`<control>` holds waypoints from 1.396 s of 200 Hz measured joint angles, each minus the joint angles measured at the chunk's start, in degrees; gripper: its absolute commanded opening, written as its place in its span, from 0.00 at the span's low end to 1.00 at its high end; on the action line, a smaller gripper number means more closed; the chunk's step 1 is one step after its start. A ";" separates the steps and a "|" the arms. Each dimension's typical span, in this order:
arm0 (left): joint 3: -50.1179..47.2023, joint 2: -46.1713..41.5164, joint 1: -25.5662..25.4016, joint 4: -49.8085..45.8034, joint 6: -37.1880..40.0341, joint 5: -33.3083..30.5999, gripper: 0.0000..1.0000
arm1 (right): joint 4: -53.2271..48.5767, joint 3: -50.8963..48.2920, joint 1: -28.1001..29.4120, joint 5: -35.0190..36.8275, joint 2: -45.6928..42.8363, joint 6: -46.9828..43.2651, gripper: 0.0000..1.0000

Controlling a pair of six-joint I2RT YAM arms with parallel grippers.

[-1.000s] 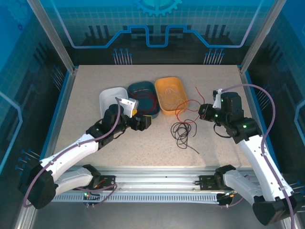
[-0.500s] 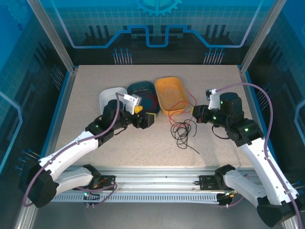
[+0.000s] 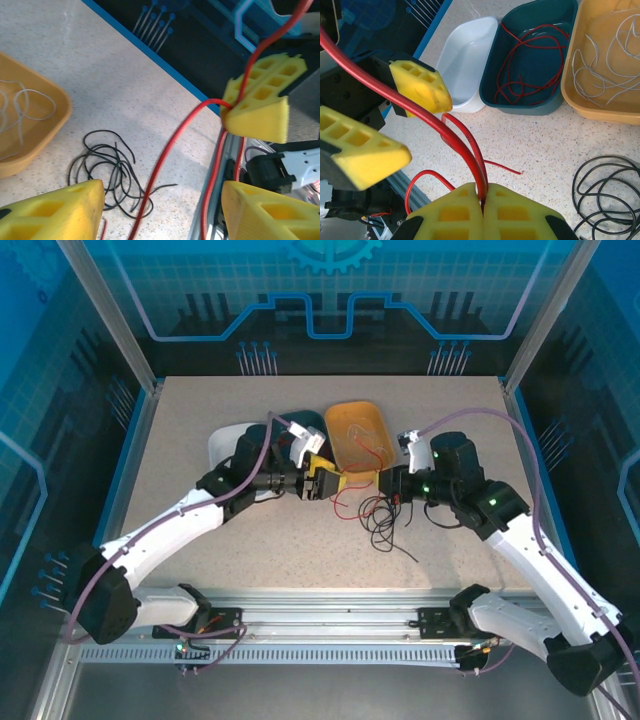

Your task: Untangle the cables

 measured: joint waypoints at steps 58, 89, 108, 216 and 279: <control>0.92 2.71 -0.28 -0.98 0.02 1.57 0.39 | 1.95 0.26 1.90 -0.22 2.95 -0.22 0.03; 0.92 3.02 -0.28 -1.22 0.04 0.42 0.23 | 1.99 0.57 3.06 0.02 3.61 -0.44 0.03; 0.90 3.02 -0.28 -1.25 -0.46 -0.76 0.02 | 1.99 0.59 3.17 0.46 3.61 -0.63 0.05; 0.92 2.05 4.28 0.46 -5.46 -9.05 0.00 | -0.72 0.98 3.39 8.74 3.61 0.31 0.61; 4.76 0.72 8.59 1.38 -7.72 -13.55 0.00 | -4.00 -0.13 1.07 17.38 -1.14 3.41 0.80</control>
